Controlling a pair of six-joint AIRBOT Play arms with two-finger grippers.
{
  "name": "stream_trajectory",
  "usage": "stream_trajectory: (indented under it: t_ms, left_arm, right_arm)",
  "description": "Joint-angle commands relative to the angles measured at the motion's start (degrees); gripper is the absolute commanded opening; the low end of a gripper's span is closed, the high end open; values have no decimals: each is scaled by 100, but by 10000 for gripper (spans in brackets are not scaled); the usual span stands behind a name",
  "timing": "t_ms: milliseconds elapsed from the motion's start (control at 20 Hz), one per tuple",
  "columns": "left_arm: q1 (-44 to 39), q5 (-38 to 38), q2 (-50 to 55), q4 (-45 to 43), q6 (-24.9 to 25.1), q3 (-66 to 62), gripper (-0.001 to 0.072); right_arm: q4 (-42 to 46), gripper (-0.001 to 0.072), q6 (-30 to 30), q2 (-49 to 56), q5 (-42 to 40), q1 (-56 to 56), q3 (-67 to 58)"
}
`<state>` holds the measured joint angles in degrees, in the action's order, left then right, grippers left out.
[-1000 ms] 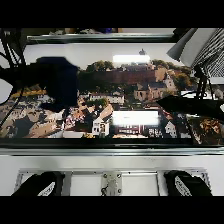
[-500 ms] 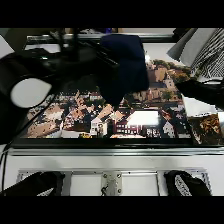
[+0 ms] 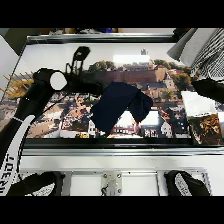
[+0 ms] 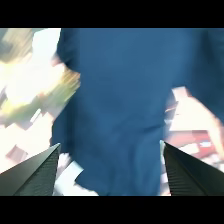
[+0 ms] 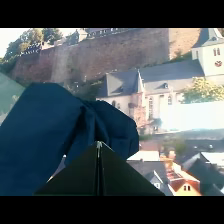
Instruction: Fold the clothes and pants, and hang the long-sleeved shirts on hangers.
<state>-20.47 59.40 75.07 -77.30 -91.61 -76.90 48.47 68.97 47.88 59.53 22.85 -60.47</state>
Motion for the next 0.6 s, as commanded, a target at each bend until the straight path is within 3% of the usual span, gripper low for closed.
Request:
stream_trajectory:
  t_ms: [0,300,450,550]
  left_arm:
    - [997,205,72,275,-815,852,676]
    - [1484,-306,776,1950,-699,2201,676]
    - [1270,-199,1349,3058,92,2234,675]
    - [962,-210,1519,3224,249,2234,676]
  right_arm:
    - [20,10,-2,7,256,24,-2]
    - [13,10,-2,48,422,20,9]
    - [20,10,-2,48,433,20,9]
    - [22,10,-2,55,457,20,11]
